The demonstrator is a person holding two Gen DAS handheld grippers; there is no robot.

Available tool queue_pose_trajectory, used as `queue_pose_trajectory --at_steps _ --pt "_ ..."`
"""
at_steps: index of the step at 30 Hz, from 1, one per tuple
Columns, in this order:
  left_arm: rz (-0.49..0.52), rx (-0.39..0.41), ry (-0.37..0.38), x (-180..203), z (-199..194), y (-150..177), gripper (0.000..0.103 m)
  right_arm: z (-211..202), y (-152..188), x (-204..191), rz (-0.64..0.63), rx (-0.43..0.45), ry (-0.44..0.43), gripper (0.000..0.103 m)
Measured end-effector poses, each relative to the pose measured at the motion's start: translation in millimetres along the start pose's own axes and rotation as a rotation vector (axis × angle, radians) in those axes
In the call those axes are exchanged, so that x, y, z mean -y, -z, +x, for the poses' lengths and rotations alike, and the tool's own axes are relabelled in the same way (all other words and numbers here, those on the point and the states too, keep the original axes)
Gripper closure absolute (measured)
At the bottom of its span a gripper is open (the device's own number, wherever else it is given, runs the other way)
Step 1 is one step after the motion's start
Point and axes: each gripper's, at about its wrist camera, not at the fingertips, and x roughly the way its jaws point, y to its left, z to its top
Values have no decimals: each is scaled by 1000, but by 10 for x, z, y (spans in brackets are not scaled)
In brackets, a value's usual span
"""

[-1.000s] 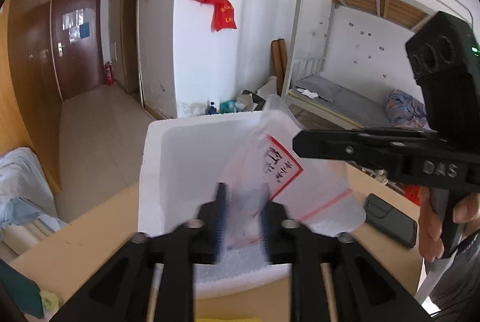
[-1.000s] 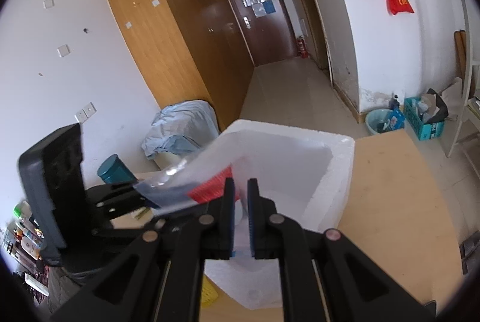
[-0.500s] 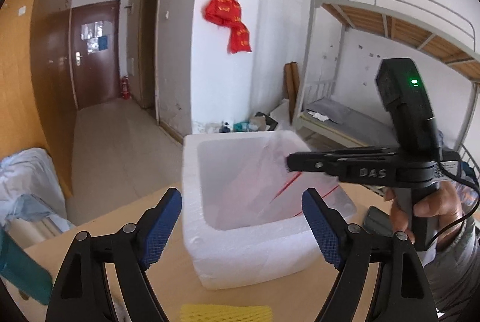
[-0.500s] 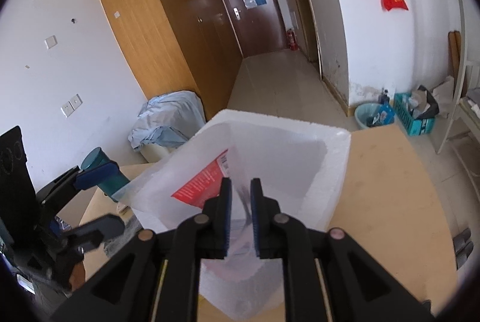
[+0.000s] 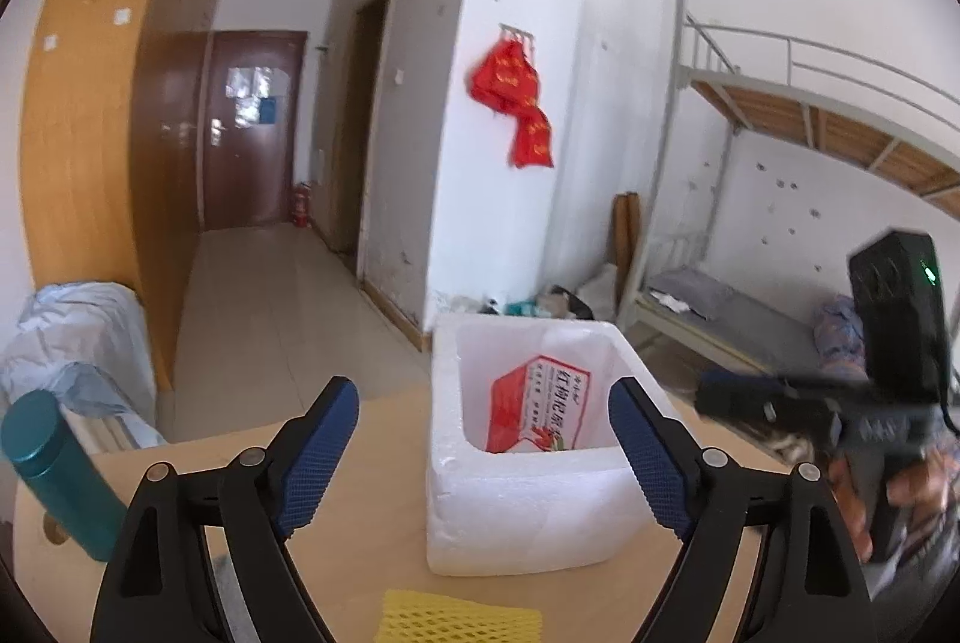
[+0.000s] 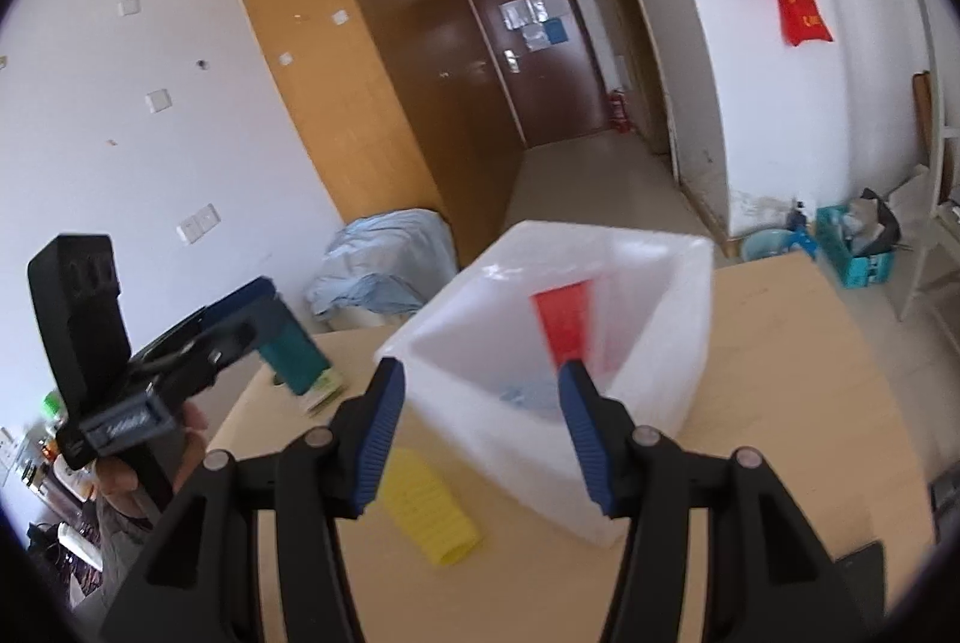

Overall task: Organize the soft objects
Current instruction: 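Withdraw both tools from the foam box back over the table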

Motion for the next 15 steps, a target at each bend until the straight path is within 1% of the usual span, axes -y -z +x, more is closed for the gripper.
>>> queue_pose_trajectory --at_steps 3,5,7,9,12,15 --pt "-32 30 -32 -12 -97 50 17 -1 89 -77 -10 7 -27 45" --pt "-43 41 -34 -6 -138 62 16 52 143 -114 -10 -5 -53 45" --pt "-38 43 -37 20 -172 87 15 92 198 -152 -7 -9 -84 45" --pt "-18 43 -50 66 -185 118 15 137 231 -206 -22 -12 -93 45" --pt "-4 43 -55 97 -207 166 15 213 295 -240 -36 -27 -82 45" --pt "-5 43 -57 104 -226 190 14 259 325 -190 -33 -33 -54 45"
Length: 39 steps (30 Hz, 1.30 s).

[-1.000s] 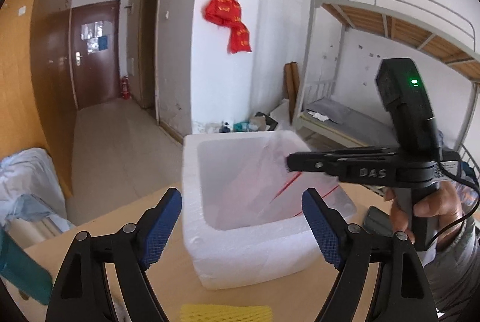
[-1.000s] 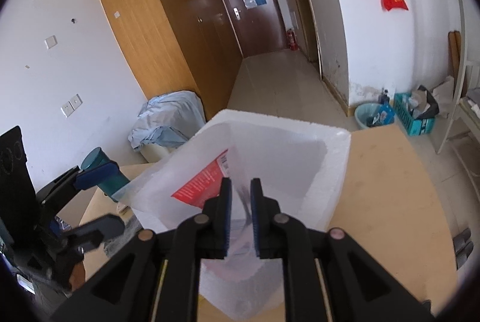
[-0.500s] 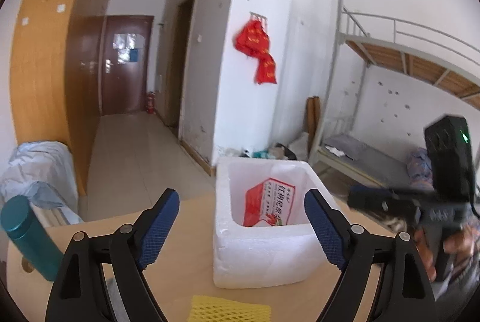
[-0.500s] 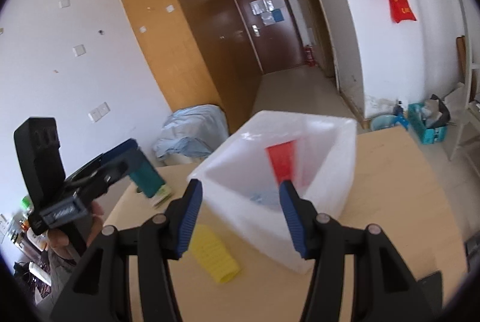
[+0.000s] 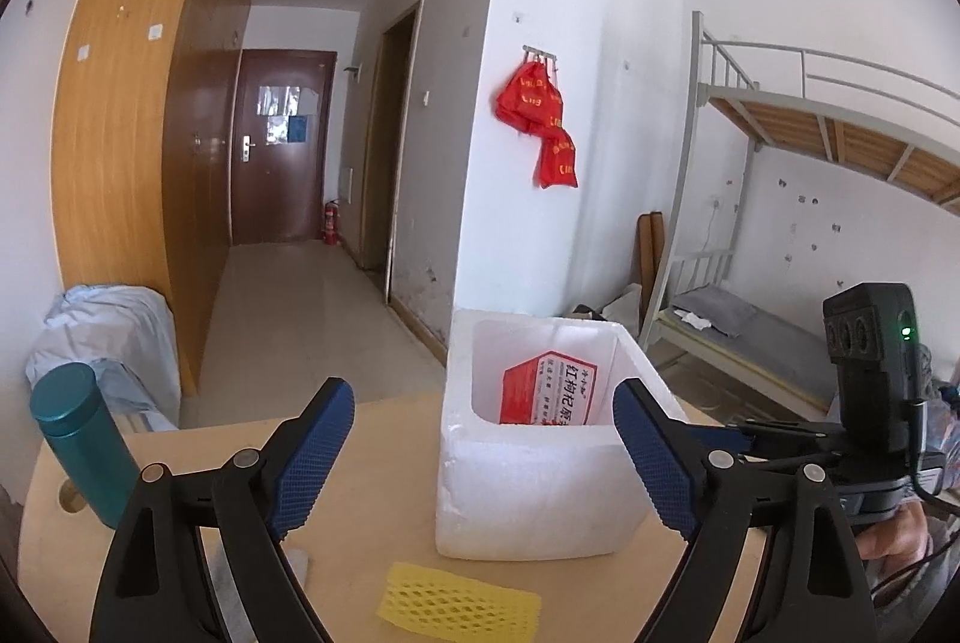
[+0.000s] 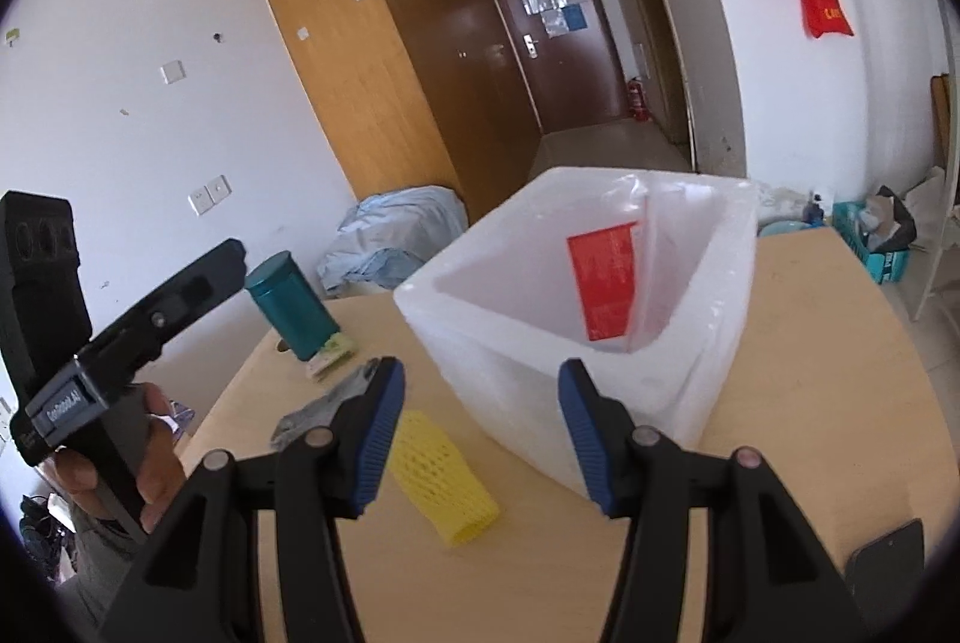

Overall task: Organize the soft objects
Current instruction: 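Withdraw both tools from the foam box back over the table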

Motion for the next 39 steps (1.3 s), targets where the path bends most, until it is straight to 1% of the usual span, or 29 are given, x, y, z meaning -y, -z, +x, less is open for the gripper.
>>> queue_pose_trajectory --at_steps 4,6,10,13,18,20,22,24,28,30,32,34,36,39 --pt "-7 -4 -10 -42 3 32 14 -49 18 79 -3 15 19 45" --pt "-11 -5 -13 -56 -3 47 14 -71 16 122 -1 18 50 45" --pt "-12 -7 -24 -77 16 64 14 -134 2 226 -6 28 85 45" --pt "-13 -5 -32 -71 13 61 14 -139 -33 298 -30 37 150 45" --pt "-8 10 -75 -81 -58 83 14 -125 -38 383 -61 62 237 45" --pt "-20 15 -91 -100 -99 101 14 -120 -21 354 -76 67 250 45" --pt "-29 12 -95 -91 -137 115 14 -113 -15 314 -87 64 241 44" --pt "-24 3 -111 -63 -173 145 14 -119 -12 286 -97 70 256 33" --pt "-20 -5 -123 -28 -261 207 14 -177 3 293 -95 85 258 27" --pt "-33 -4 -130 -16 -328 243 14 -209 13 263 -94 89 252 20" --pt "-46 -7 -135 -4 -392 280 13 -241 31 217 -99 88 243 20" --pt "-51 -4 -150 -2 -452 312 10 -285 49 165 -106 96 238 18" --pt "-56 3 -154 30 -535 344 6 -333 77 78 -116 107 238 14" --pt "-38 16 -173 119 -678 402 3 -389 133 -21 -130 100 236 12"
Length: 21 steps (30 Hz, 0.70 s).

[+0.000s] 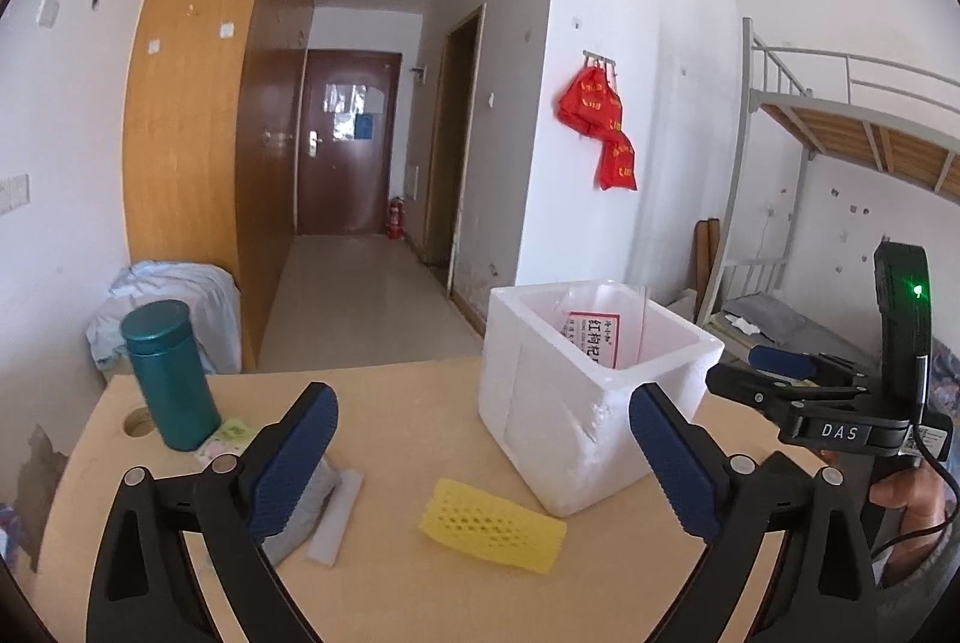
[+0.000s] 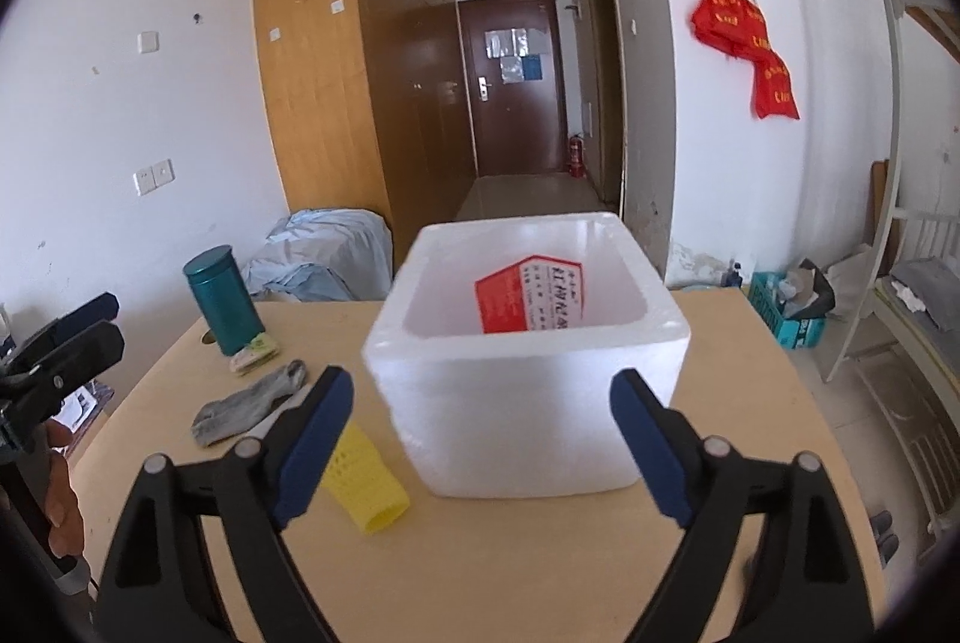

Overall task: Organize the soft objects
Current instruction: 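Withdraw both tools from the foam box back over the table, then move the right tool toward the yellow mesh sleeve and the left tool toward the grey sock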

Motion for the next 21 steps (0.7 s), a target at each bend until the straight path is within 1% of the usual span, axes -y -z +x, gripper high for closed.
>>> queue_pose_trajectory --at_steps 3,6,10,15,21 --pt "6 14 -30 28 -167 60 0 -86 52 -127 -28 11 -2 8" --pt "3 19 -82 14 -321 148 0 -181 114 -248 -38 25 -7 7" --pt "4 12 -145 -43 -497 266 0 -247 201 -406 -60 13 -36 7" --pt "-15 8 -187 -179 -670 374 0 -284 319 -619 -84 -8 -71 7" --pt "-23 -19 -233 -395 -799 495 0 -247 437 -896 -136 -36 -128 7"
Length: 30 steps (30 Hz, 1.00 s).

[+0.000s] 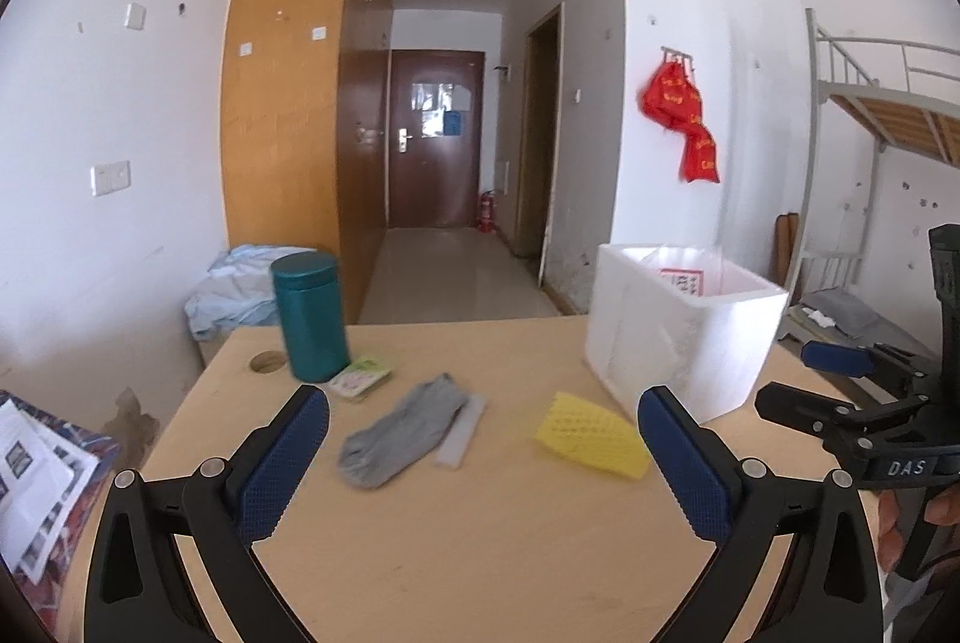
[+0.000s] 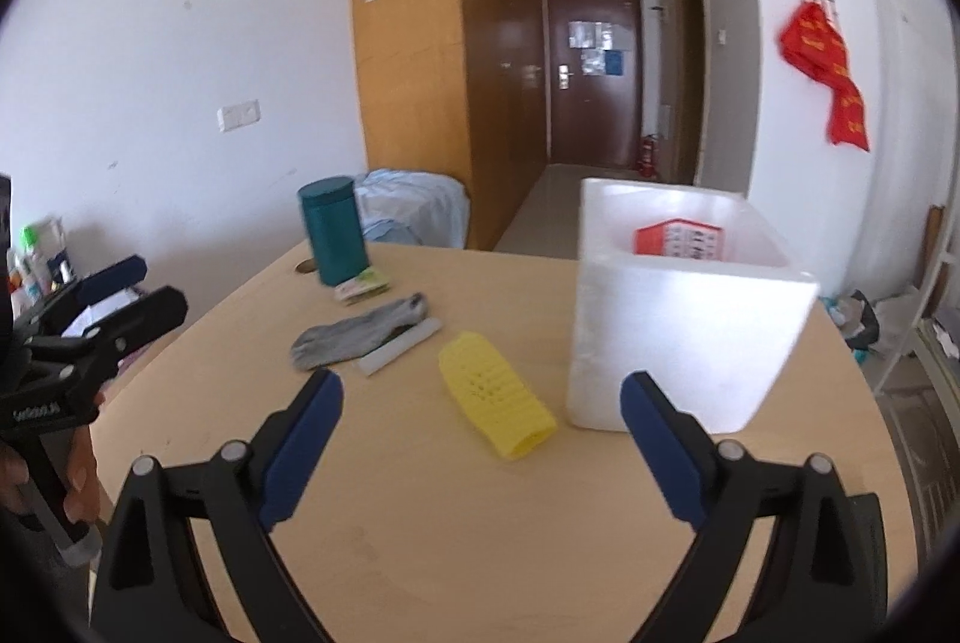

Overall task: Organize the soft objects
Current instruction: 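Move the right tool toward the yellow mesh sleeve and the left tool toward the grey sock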

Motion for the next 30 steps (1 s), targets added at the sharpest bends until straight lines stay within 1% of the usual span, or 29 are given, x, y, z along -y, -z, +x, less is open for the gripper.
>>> queue_pose_trajectory --at_steps 4,7,12,16,20,23,26,28,30 --pt "9 -14 -28 -99 12 84 0 114 39 -190 -50 -18 -24 7" --pt "12 -20 -52 -169 53 142 0 229 69 -276 -64 -33 -35 7" --pt "1 -32 -61 -249 123 247 0 390 107 -356 -65 -63 -65 7" --pt "23 -49 -55 -276 227 287 0 454 167 -429 -86 -77 -71 7" --pt "30 -67 4 -285 371 314 0 559 167 -454 -98 -84 -80 7" --pt "36 -89 51 -314 493 353 0 645 138 -437 -107 -92 -103 7" --pt "19 -107 44 -401 652 346 0 756 103 -393 -121 -101 -113 7" --pt "13 -133 55 -458 820 322 0 869 65 -366 -127 -114 -116 7" --pt "18 -142 75 -492 931 325 0 948 29 -343 -125 -124 -131 7"
